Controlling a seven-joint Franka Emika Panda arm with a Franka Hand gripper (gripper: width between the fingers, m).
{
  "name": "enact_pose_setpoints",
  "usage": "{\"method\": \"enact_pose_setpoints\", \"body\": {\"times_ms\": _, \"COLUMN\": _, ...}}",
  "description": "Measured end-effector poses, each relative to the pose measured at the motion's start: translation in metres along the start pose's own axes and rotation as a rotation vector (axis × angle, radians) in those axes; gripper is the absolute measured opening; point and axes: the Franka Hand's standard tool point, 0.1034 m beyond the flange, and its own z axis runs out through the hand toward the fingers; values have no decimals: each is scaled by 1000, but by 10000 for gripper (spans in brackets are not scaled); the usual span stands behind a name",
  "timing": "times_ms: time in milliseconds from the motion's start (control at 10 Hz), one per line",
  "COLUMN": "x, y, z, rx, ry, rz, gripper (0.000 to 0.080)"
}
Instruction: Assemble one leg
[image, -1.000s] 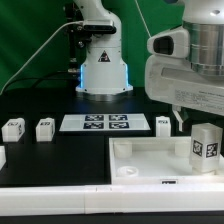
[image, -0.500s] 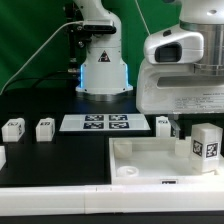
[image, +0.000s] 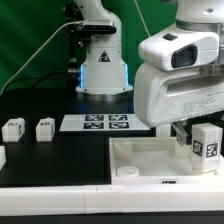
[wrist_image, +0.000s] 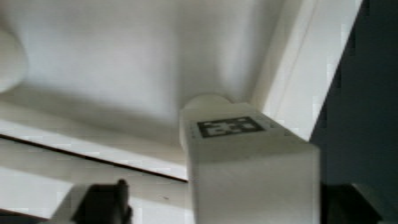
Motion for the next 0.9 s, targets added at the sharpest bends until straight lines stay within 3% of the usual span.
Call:
{"method": "enact_pose_setpoints", "body": {"times_ms": 100, "x": 0, "y": 0, "z": 0, "rx": 0, "ry": 0, "rz": 0, "gripper": 379}}
{"method": "enact_pose_setpoints", "body": {"times_ms": 200, "x": 0, "y": 0, "z": 0, "rx": 0, "ry": 0, "rz": 0, "gripper": 291}}
{"method": "enact_pose_setpoints", "body": {"times_ms": 700, "x": 0, "y": 0, "z": 0, "rx": 2, "ry": 0, "rz": 62, "gripper": 292}}
{"method": "enact_pose_setpoints", "body": {"times_ms": 900, "x": 0, "y": -2, "z": 1, "rx": 7, "ry": 4, "rz": 319, "gripper": 292}}
